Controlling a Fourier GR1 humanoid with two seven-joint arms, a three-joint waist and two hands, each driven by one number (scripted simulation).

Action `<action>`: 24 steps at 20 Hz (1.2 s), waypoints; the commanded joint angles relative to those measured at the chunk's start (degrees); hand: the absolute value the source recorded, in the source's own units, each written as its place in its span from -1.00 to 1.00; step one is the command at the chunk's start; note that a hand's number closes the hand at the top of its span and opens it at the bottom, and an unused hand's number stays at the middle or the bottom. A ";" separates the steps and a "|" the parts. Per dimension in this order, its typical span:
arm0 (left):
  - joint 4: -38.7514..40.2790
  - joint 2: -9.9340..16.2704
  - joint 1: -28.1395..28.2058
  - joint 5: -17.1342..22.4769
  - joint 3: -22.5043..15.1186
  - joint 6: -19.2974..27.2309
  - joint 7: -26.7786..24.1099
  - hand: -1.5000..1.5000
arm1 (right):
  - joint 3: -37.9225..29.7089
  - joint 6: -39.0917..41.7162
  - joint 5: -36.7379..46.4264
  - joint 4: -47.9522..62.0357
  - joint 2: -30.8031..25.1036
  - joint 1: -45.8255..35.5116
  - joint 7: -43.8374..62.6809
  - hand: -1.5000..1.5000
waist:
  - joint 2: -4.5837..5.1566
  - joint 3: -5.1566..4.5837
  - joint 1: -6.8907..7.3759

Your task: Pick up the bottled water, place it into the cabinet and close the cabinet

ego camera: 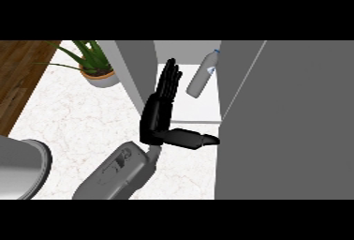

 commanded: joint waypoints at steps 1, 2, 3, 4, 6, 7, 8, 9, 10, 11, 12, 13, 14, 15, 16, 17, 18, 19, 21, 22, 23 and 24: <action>-12.15 2.04 10.24 -1.83 -4.50 2.36 1.19 -1.00 | 0.89 -0.68 -0.91 -7.36 -0.94 -0.29 4.83 -1.00 | 0.14 0.01 0.11; -13.28 4.79 11.69 -0.77 -2.98 0.05 1.50 -1.00 | 2.13 0.31 -1.77 -8.77 -1.12 1.18 5.55 -1.00 | 0.22 -0.01 -0.27; -14.07 3.78 10.31 -2.19 -3.29 2.60 3.05 -1.00 | 2.56 2.59 -2.51 -6.72 -3.00 0.22 5.69 -1.00 | 0.28 0.03 -0.54; -15.16 5.11 11.93 -1.50 -3.01 1.12 1.48 -1.00 | 4.41 2.83 -0.43 -9.07 -4.99 0.73 8.64 1.00 | 0.31 -0.05 0.20; -18.75 6.77 15.60 -1.83 -4.46 1.53 2.31 -1.00 | 7.96 5.14 1.99 -9.67 -5.53 2.18 8.45 1.00 | 0.18 -0.05 0.13; -18.27 6.43 16.35 -2.84 -4.69 1.80 0.64 -1.00 | 6.61 5.81 0.32 -9.63 -7.70 0.29 8.72 1.00 | 0.34 -0.04 0.03; -23.16 9.30 18.73 -1.64 -4.48 1.26 3.29 -1.00 | 9.59 5.81 2.98 -7.68 -6.34 -1.02 8.37 1.00 | 0.22 -0.02 0.29; -22.55 9.46 21.91 -1.85 -5.03 -0.45 -0.65 -1.00 | 6.42 7.90 0.94 -8.85 -9.53 -0.26 7.68 1.00 | 0.23 -0.06 0.11; -23.04 9.28 21.97 -1.98 -4.35 0.92 0.53 -1.00 | 11.59 5.63 4.29 -10.95 -6.66 -0.65 9.98 1.00 | 0.34 -0.06 -0.31; -25.15 11.37 25.31 -1.46 -4.44 -0.71 -1.05 -1.00 | 13.98 5.92 4.64 -13.32 -6.23 1.87 10.28 1.00 | 0.18 -0.12 -0.29; -27.29 11.01 25.14 -3.11 -5.80 1.81 0.39 -1.00 | 14.32 6.50 4.17 -12.64 -7.85 0.65 11.28 1.00 | 0.20 -0.08 -0.11; -29.21 11.63 26.91 -3.07 -6.58 1.67 0.73 -1.00 | 16.06 5.33 4.42 -10.25 -8.22 -1.86 13.90 1.00 | 0.40 -0.06 0.38; -30.86 13.71 28.70 -1.82 -3.79 -0.15 -0.64 -1.00 | 16.45 6.75 5.50 -10.07 -7.62 0.54 11.79 1.00 | 0.25 -0.04 -0.61; -30.40 14.22 29.76 -1.79 -3.86 -0.22 -0.98 -1.00 | 19.04 5.54 6.31 -13.70 -7.63 0.91 14.11 1.00 | 0.27 -0.12 -0.39; -30.92 14.99 29.84 -1.66 -3.14 -0.31 -0.29 -1.00 | 21.53 6.02 8.36 -12.98 -7.12 0.82 13.86 1.00 | 0.23 -0.10 -0.76; -31.73 14.51 31.43 -1.52 -4.31 -0.99 -1.58 -1.00 | 24.67 5.62 8.58 -15.02 -7.37 1.37 15.78 1.00 | 0.20 -0.19 -0.52; -31.90 16.09 30.93 -0.94 -1.86 -1.46 -0.98 -1.00 | 24.15 5.81 8.27 -14.47 -8.51 1.34 16.29 1.00 | 0.28 -0.14 -0.77; -33.68 15.51 34.25 -3.07 -4.55 0.55 -2.71 -1.00 | 25.89 5.32 9.01 -14.96 -7.87 0.57 16.26 1.00 | 0.10 -0.16 -0.39; -35.46 15.39 33.26 -2.40 -4.15 0.34 -1.12 -1.00 | 29.75 4.79 12.89 -12.23 -6.89 -2.95 17.36 1.00 | 0.15 -0.12 -0.57; -35.31 17.63 34.57 -1.30 -2.47 -1.14 -1.13 -1.00 | 32.48 3.49 14.24 -14.01 -5.79 -2.73 18.40 1.00 | 0.09 -0.22 -0.62; -38.26 18.85 34.44 -0.56 -1.17 -0.91 0.17 -1.00 | 34.14 3.25 15.18 -14.51 -5.74 -3.11 19.07 1.00 | -0.06 -0.23 -0.48; -36.48 18.89 36.80 -1.30 -1.70 -2.10 -2.70 -1.00 | 36.67 2.23 16.85 -13.50 -4.54 -3.74 19.72 1.00 | 0.08 -0.22 -0.72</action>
